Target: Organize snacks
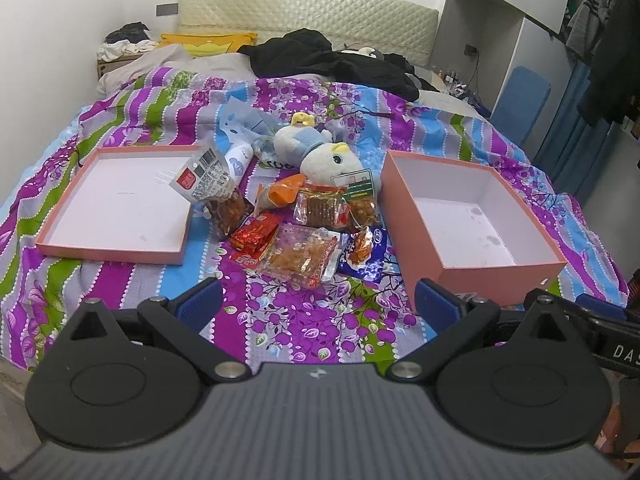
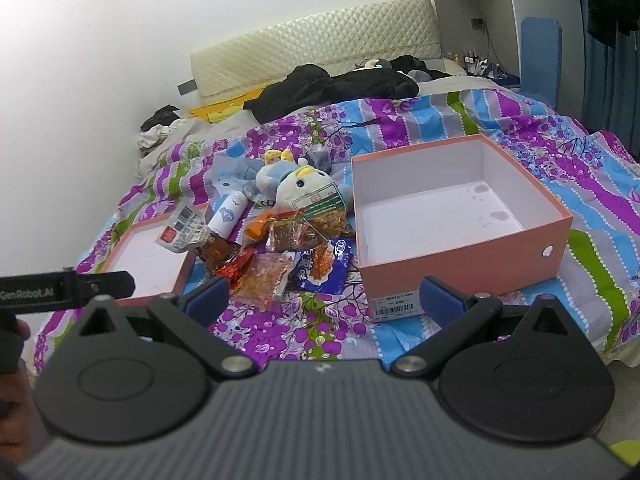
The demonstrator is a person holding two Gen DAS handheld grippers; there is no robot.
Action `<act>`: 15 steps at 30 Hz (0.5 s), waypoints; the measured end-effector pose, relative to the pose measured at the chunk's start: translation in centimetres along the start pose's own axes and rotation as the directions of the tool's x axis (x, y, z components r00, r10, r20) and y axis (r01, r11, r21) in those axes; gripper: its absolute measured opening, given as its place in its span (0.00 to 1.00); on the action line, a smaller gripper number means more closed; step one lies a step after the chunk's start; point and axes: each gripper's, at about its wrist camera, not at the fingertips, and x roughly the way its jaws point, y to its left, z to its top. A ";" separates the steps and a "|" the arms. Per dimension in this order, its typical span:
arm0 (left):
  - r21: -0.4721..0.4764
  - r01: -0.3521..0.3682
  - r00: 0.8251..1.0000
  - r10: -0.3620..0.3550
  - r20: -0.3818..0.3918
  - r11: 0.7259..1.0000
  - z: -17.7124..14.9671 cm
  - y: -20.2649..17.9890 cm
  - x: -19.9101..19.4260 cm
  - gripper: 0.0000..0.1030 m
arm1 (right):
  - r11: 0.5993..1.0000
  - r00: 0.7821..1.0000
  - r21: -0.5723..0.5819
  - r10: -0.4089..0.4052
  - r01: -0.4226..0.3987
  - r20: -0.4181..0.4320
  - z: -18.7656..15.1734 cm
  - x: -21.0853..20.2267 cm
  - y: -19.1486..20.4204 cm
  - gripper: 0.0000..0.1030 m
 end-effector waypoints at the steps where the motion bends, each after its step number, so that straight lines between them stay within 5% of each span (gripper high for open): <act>1: 0.001 0.001 1.000 -0.001 0.001 1.000 0.0 0.0 -0.1 1.00 | 1.000 1.000 0.001 0.001 -0.001 0.000 0.0 0.0 0.0 1.00; 15: 0.006 0.015 1.000 -0.015 -0.014 1.000 -0.3 -0.1 -0.3 1.00 | 1.000 1.000 -0.016 -0.003 0.003 0.008 -0.1 0.0 0.6 1.00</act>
